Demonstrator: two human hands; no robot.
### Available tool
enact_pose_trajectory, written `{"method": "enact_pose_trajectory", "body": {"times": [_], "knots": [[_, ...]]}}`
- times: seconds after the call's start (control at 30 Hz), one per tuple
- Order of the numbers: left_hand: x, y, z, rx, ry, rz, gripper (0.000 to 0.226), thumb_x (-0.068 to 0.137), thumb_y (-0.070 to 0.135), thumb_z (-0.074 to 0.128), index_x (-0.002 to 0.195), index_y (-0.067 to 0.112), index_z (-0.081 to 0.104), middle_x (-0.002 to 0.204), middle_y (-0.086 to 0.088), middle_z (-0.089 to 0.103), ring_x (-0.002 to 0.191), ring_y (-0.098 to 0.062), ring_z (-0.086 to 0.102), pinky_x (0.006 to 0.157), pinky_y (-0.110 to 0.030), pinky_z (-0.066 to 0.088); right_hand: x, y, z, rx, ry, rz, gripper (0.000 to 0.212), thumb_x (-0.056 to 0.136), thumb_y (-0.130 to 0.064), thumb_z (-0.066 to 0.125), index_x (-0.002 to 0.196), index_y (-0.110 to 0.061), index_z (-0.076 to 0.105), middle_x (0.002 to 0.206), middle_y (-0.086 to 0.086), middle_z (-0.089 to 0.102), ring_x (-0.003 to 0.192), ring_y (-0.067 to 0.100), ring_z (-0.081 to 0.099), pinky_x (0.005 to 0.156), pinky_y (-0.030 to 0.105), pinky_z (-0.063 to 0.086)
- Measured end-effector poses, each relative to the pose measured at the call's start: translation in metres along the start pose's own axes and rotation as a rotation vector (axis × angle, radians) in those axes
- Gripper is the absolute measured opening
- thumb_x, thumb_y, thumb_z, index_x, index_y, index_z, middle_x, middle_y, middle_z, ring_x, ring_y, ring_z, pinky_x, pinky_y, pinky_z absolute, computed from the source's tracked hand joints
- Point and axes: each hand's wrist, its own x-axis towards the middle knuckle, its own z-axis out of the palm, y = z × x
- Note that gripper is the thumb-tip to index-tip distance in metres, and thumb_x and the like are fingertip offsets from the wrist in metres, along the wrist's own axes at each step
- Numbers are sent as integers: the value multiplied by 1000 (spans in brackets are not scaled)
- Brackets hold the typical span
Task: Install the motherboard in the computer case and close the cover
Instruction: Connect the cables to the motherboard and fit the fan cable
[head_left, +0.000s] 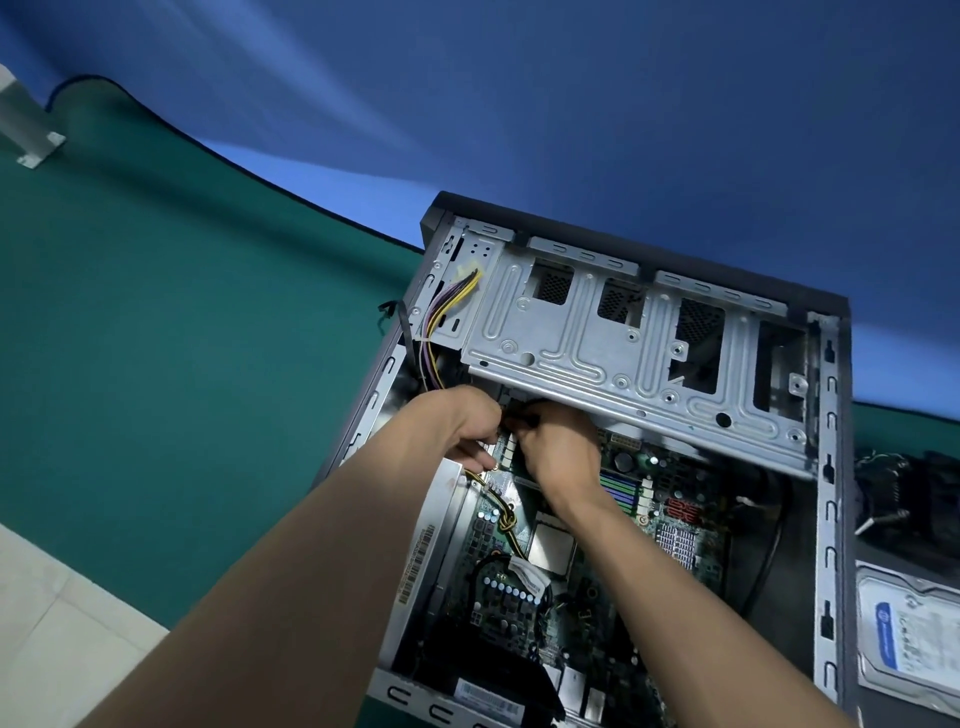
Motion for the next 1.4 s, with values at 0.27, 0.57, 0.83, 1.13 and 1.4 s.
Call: {"method": "enact_pose_trajectory", "body": {"times": [0.27, 0.57, 0.83, 1.13, 1.4], "knots": [[-21, 7, 0, 156, -18, 55, 17, 97, 6, 39, 86, 3, 51, 82, -10, 55, 63, -17, 56, 60, -26, 48, 0, 0, 0, 78, 25, 75, 19, 94, -28, 56, 103, -18, 69, 94, 7, 68, 81, 24, 63, 66, 22, 40], [-59, -1, -24, 570, 155, 336, 25, 90, 9, 46, 68, 5, 58, 69, -7, 58, 70, -25, 56, 75, -37, 51, -33, 1, -4, 325, 130, 100, 34, 98, -29, 51, 75, -8, 66, 62, 2, 60, 51, 12, 48, 43, 20, 28], [-99, -8, -28, 668, 891, 528, 31, 91, 24, 45, 62, 13, 48, 69, -3, 59, 63, -20, 49, 51, -27, 30, -66, -11, -20, 575, 180, 69, 33, 96, -29, 54, 73, -11, 69, 67, 3, 68, 50, 6, 53, 50, 21, 39], [-83, -8, -35, 285, 987, 368, 54, 92, 43, 51, 124, 0, 40, 129, -18, 44, 118, -33, 41, 92, -42, 37, -105, -18, -50, 681, 182, 51, 35, 96, -27, 55, 63, -22, 67, 71, 4, 71, 60, 16, 59, 59, 27, 44], [-79, -19, -29, 33, 1044, 582, 25, 95, 26, 50, 110, 9, 59, 110, -7, 60, 100, -26, 54, 83, -43, 47, -116, -11, -71, 689, 163, 78, 34, 97, -24, 54, 67, -16, 67, 66, -6, 68, 54, 7, 59, 51, 16, 40]]}}
